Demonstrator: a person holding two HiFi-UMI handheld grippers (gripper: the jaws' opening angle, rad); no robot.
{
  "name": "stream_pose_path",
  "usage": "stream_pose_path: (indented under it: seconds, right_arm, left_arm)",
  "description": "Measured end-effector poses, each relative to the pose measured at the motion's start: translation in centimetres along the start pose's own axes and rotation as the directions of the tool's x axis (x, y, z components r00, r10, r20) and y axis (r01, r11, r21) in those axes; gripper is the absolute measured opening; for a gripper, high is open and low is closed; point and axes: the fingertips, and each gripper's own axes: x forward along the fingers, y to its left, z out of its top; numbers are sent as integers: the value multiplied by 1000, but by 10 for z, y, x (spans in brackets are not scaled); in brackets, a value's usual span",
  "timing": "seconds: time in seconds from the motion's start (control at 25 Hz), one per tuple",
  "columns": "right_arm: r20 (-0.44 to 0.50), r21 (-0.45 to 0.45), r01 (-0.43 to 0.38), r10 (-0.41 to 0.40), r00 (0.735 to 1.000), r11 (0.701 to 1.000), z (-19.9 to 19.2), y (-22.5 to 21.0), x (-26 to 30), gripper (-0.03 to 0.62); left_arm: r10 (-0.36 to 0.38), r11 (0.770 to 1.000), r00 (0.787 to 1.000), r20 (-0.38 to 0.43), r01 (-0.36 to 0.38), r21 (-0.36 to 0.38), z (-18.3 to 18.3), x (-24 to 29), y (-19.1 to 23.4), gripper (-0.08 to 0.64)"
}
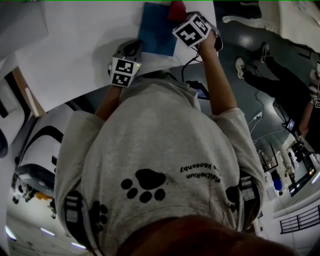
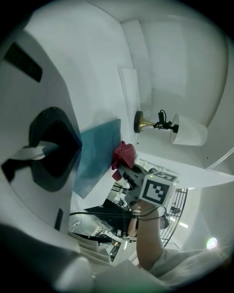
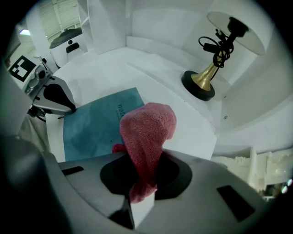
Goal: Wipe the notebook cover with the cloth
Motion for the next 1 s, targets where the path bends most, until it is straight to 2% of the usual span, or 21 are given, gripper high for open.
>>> stream_pose_path:
  seconds: [0.28,0.44,0.6,0.76,1.0]
  right_arm:
    - [-44,49,26,-24,999,998,-26,-8,-2,72]
    - [-34,76,56,-54,998,996,-33,-11,-10,72]
    - [34,84,99,-102,994,992,-23,-14,-31,72]
    - [119,51,120,-125,985,991,1,-5,-52,72]
    - [227,-15,94,-89,970,995,42,26,-71,72]
  left_arm:
    - [-3,1000,1000,-6,3,8,-2,-1,-1,11]
    - [-5,1000,1000,-6,5,11,-4,-3,-2,11]
    - [-6,1000,1000,-7,6,11,-3,-2,-3,11]
    - [-3,1000,1000,-12,3,17,-5,1,-5,11]
    - [4,999,1000,-16,-4,34,-5,1,-7,11]
